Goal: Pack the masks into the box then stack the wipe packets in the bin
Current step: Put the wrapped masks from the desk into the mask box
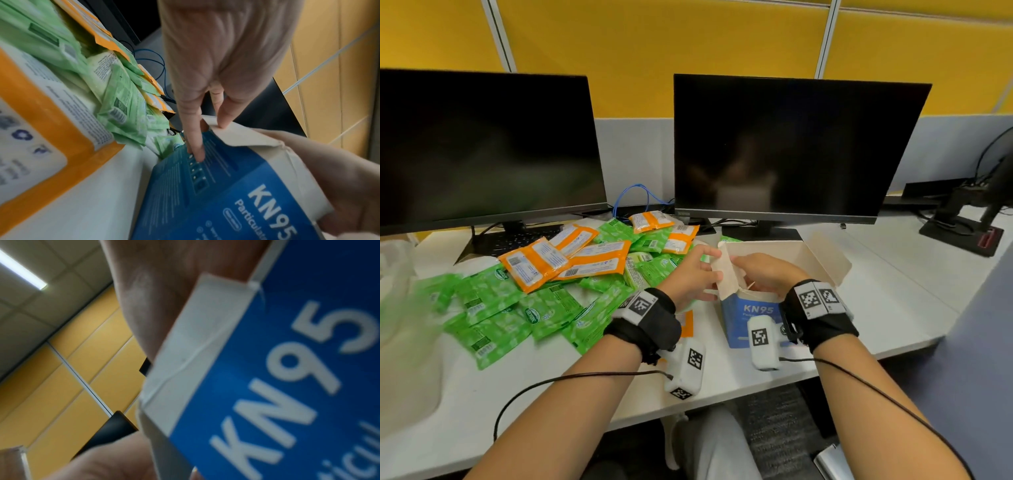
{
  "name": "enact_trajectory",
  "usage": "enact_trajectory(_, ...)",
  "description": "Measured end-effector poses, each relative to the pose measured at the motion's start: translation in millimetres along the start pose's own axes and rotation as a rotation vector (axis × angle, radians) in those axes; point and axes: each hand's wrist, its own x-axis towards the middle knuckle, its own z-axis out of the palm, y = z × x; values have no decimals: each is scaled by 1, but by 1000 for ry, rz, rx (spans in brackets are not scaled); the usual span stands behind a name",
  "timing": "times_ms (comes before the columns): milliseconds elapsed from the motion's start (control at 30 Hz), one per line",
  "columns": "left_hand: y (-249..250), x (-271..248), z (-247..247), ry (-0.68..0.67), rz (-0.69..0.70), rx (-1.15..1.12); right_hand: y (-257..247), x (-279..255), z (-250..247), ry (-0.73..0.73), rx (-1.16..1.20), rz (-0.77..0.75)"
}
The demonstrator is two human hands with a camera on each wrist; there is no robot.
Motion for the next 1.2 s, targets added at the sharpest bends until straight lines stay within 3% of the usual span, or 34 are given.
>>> enact_trajectory(167,0,-2,5,-25,-29,-11,0,0,1,-36,0,34)
enact_trajectory(300,-1,-4,-1,-11,51,149,-1,7,-3,81,5,0)
enact_trajectory(433,-13,0,-34,119,81,594,-16,4,-8,449,-200,-343)
enact_trajectory(533,-31,-3,-67,81,-82,830,-41,-16,-1,599,-64,-586)
enact_trajectory(600,-45,-8,-87,-5,-171,979,-60,-27,14,551,-19,-706)
enact_trajectory(700,-63,-13,-109,-36,-180,1131,-77,-28,52,301,-47,-800)
enact_trajectory(767,-68,-17,-125,30,-184,1116,-77,-19,78,41,-165,-713)
enact_trajectory(867,-78,-24,-149,120,-214,1151,-66,-6,109,-322,-318,-399)
enact_trajectory(1033,-99,-26,-163,208,-255,1180,-47,14,125,-325,-647,-346)
enact_trajectory(1200,-103,-24,-165,271,-252,1071,-48,31,132,-305,-621,-309)
